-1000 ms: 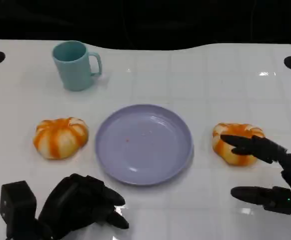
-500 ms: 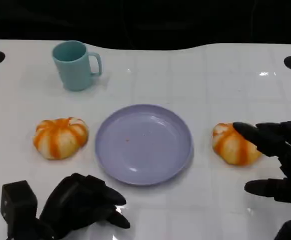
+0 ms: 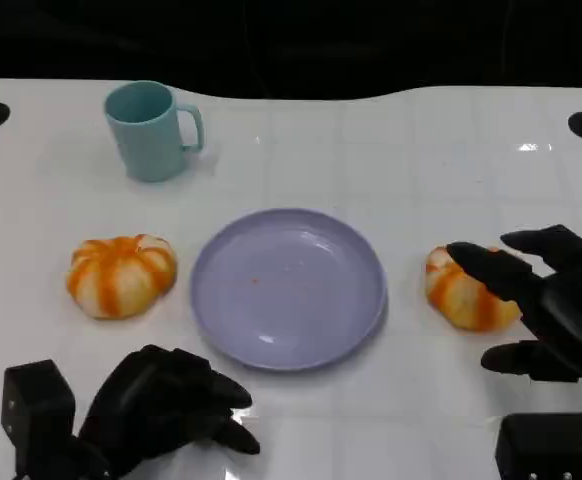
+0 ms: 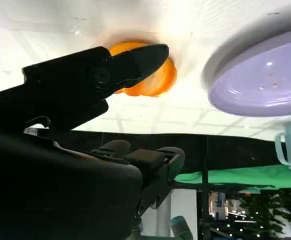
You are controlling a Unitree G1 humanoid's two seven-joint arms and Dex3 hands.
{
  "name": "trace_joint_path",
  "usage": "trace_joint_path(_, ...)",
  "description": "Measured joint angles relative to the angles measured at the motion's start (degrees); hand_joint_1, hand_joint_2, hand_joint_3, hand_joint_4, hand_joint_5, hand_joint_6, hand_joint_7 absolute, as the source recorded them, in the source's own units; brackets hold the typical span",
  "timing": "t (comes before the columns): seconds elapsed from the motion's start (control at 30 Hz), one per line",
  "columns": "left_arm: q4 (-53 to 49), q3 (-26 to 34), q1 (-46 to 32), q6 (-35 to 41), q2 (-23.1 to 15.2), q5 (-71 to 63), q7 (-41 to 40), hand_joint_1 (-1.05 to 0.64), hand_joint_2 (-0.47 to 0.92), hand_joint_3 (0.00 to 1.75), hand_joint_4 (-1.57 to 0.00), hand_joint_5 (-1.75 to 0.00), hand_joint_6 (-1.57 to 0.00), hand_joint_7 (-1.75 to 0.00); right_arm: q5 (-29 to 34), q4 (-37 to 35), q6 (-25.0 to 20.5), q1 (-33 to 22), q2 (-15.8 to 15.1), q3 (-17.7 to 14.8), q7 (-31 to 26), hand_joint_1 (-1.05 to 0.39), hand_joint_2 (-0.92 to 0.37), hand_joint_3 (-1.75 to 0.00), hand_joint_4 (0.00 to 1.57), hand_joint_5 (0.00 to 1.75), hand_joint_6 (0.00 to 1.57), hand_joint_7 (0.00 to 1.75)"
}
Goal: Grasp the bread from the table and place it into the plate.
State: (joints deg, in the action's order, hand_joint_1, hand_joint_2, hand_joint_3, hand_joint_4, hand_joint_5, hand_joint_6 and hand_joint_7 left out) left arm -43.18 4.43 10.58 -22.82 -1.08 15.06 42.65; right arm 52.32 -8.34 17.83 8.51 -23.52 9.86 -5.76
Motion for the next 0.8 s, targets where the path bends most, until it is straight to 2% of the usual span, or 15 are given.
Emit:
trace_joint_path(0.43,0.0,0.0,0.0,-0.1,0.1,0.0,0.0,-1.05,0.77,0.0,-1.57,-0.24,-1.57,-0.02,1.9,-14.2,-3.2,9.1,0.0,8.0,-6.9,-0.54,-0.84,0.0,0.14,0.53,0.36,0.02)
trace_joint_path(0.5,0.0,0.0,0.0,-0.1,0.1,0.0,0.0,-1.05,0.76,0.0,-1.57,-0.24,-1.57,-0.02,1.8,-16.3,-3.6,10.2,0.1,9.0,-7.5,-0.51,-0.83,0.0,0.17,0.5,0.36,0.01)
trace_joint_path(0.6,0.0,0.0,0.0,-0.1,0.1,0.0,0.0,-1.05,0.76,0.0,-1.57,-0.24,-1.57,-0.03,1.7,-19.7,-3.9,12.2,0.4,10.4,-8.4,-0.48,-0.83,0.0,0.27,0.36,0.39,0.01)
trace_joint_path(0.77,0.3,0.0,-0.1,-0.1,0.1,-0.2,-0.2,-1.05,0.77,0.0,-1.57,-0.25,-1.57,-0.03,1.6,-25.1,-4.1,14.5,0.9,12.5,-10.4,-0.45,-0.83,0.0,0.36,0.31,0.44,0.02)
trace_joint_path(0.8,0.3,0.0,-0.2,-0.1,0.1,-0.2,-0.3,-1.05,0.77,0.0,-1.57,-0.24,-1.57,-0.03,1.5,-25.8,-4.1,14.7,0.9,12.7,-10.8,-0.4,-0.85,-0.01,0.43,0.31,0.47,0.02)
